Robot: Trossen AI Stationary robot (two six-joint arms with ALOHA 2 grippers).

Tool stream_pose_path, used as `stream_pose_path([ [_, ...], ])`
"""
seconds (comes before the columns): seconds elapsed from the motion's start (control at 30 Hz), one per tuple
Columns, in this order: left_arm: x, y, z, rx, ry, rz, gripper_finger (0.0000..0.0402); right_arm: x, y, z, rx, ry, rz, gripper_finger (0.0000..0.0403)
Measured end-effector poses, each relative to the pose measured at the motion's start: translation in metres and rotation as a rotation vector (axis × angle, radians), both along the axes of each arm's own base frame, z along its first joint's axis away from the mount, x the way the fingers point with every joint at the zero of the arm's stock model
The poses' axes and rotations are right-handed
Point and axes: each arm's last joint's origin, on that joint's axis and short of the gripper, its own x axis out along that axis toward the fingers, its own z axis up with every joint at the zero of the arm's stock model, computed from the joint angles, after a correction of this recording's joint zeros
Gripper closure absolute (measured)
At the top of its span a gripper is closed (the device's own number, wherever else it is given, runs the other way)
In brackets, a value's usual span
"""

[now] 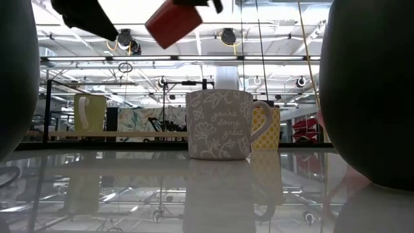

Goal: Place coffee mugs
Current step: Put the red mug on the shelf

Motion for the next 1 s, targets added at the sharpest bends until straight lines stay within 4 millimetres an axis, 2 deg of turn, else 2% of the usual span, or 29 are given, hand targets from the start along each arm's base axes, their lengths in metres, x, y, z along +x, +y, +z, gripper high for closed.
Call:
stream_pose_path([
  [0.23,-0.006,-0.007,-0.014,-0.010,-0.002,0.015,0.0257,0.051,-0.026,0.013,-0.077,-0.039,-0.062,0.0389],
  [0.4,-0.013,-0.015,-0.033,-0.071,0.059,-0.032,0.0257,0.069,-0.045,0.008,-0.035,-0.008,-0.068,0.0389],
  [0.53,-0.019,-0.020,-0.043,-0.123,0.082,-0.048,0.0257,0.075,-0.051,0.004,-0.025,0.038,-0.106,0.0389],
  [0.73,-0.021,-0.024,-0.044,-0.165,0.063,-0.031,0.0257,0.074,-0.061,0.006,-0.045,0.035,-0.112,0.0389],
  [0.87,-0.021,-0.024,-0.044,-0.172,0.058,-0.025,0.0257,0.070,-0.073,0.012,-0.057,0.043,-0.129,0.0389],
  [1.0,-0.021,-0.024,-0.044,-0.165,0.058,-0.026,0.0257,0.067,-0.081,0.023,-0.034,-0.030,-0.092,0.0389],
])
